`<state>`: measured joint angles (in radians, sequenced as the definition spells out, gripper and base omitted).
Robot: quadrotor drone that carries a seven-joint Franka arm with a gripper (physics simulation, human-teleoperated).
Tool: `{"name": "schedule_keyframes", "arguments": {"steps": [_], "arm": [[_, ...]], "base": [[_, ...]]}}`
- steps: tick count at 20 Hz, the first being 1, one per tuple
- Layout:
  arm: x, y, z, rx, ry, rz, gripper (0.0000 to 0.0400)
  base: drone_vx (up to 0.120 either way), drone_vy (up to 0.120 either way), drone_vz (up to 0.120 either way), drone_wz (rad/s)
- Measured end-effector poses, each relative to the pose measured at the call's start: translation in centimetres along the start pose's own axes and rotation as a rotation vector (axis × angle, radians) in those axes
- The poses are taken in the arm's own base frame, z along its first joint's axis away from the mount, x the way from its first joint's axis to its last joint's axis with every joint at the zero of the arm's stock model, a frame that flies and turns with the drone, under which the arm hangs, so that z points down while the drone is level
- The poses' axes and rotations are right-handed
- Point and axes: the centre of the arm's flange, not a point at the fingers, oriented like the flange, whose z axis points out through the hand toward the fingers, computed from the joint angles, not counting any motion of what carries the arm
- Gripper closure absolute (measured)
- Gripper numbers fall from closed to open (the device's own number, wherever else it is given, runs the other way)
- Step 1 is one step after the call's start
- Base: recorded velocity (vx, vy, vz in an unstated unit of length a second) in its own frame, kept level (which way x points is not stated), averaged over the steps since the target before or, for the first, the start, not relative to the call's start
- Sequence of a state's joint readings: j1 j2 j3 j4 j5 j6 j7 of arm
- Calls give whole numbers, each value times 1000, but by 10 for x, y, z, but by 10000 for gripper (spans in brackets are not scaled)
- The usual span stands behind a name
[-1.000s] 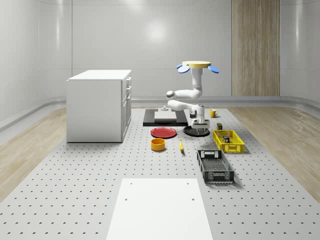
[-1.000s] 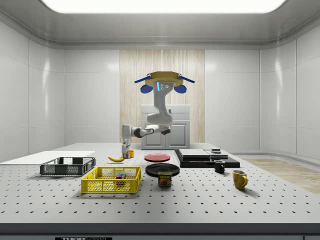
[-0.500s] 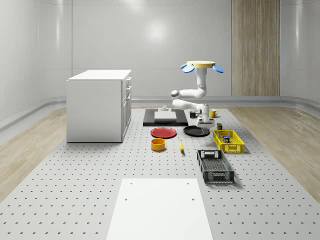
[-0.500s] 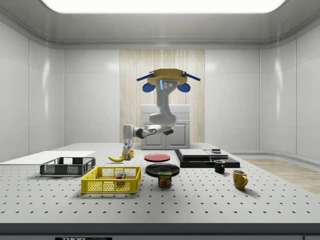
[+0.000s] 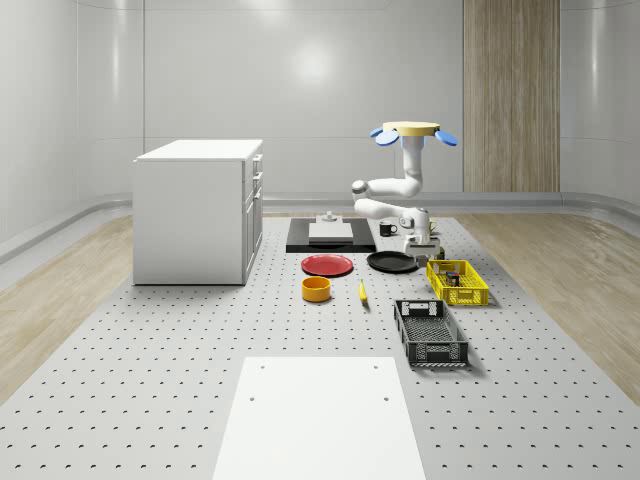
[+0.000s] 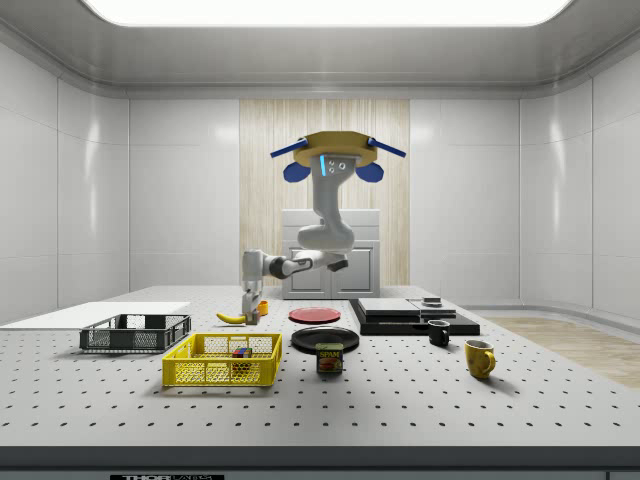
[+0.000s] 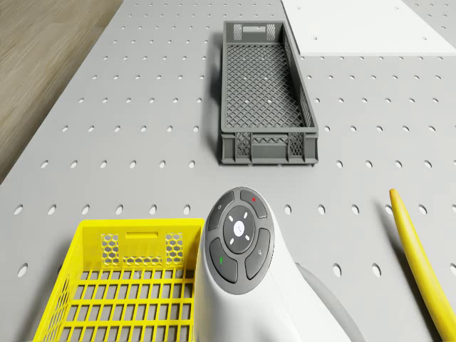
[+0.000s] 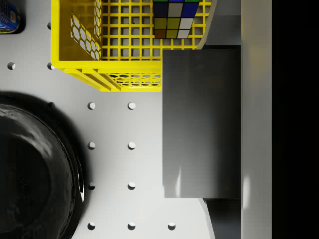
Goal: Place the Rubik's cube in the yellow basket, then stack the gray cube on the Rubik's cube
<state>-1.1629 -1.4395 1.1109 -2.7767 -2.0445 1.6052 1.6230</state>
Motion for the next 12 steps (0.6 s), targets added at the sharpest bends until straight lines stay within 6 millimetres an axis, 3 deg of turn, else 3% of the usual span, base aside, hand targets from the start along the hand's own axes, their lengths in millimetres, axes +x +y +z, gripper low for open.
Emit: {"name": "schedule_keyframes", "arguments": {"steps": [12], "arm": [[0,0,0,0,0,0,149]], "base": [[0,120,0,0]]}}
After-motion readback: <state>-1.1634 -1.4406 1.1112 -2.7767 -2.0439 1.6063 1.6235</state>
